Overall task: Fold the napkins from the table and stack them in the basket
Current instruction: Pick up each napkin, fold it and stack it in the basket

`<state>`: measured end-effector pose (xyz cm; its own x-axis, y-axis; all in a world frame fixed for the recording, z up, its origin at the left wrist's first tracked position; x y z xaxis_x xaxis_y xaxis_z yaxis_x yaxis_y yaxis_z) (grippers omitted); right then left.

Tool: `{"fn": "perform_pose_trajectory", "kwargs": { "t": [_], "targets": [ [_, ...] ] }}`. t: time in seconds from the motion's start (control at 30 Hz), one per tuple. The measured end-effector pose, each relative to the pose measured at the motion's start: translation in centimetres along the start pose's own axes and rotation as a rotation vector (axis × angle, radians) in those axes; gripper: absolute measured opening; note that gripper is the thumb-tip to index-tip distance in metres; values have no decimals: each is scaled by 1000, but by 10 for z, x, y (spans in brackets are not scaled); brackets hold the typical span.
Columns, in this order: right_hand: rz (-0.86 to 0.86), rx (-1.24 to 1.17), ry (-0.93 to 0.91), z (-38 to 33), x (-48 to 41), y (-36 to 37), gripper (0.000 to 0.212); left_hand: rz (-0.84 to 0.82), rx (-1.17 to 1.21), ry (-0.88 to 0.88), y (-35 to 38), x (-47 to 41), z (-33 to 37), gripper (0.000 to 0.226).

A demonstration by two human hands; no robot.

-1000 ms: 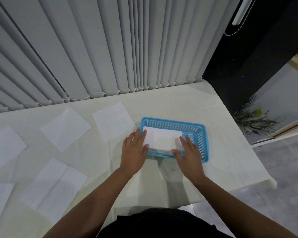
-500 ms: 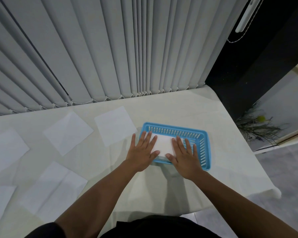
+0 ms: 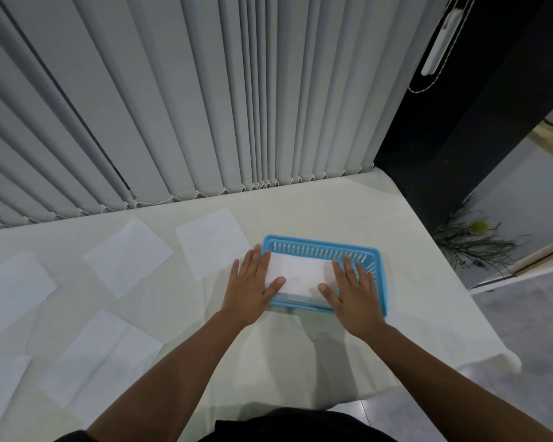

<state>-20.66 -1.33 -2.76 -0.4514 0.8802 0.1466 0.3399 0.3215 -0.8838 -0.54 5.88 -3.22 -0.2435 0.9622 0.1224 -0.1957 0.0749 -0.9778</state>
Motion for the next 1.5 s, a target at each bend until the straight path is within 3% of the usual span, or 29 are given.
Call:
{"fn": "perform_pose_trajectory", "kwargs": {
  "t": [0.2,0.43,0.83,1.03,1.3,1.5],
  "targets": [
    [27,-27,-70,-50,-21,-8,88,40,110,-185,-10,3,-46,66],
    [-101,-16,-223,-130,-68,26,56,-27,-19,-285,-22,2,-115,47],
    [-251,140,-275,-225,-179,85,53,-96,-121,-336,-42,-52,-206,48],
    [-278,195,-266,-242,-220,112,43,-134,-56,-295,-30,-93,-223,48],
    [-304,175,-247,-246,-247,134,50,-76,45,-343,-21,-118,-237,44],
    [-272,121,-275,-245,-249,128,30,-110,148,-342,-18,-118,-242,39]
  ]
}}
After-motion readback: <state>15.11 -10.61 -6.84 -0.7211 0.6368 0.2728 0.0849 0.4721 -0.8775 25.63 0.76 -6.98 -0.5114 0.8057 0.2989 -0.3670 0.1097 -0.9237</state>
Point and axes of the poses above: each hand's wrist, its own x-axis away from the middle knuckle, its own y-axis out of the palm, z = x × y, the point moved 9 cm from there along -x, towards the middle knuckle, and after that the axes turned 10 degrees about -x, right-handed, at the moved point
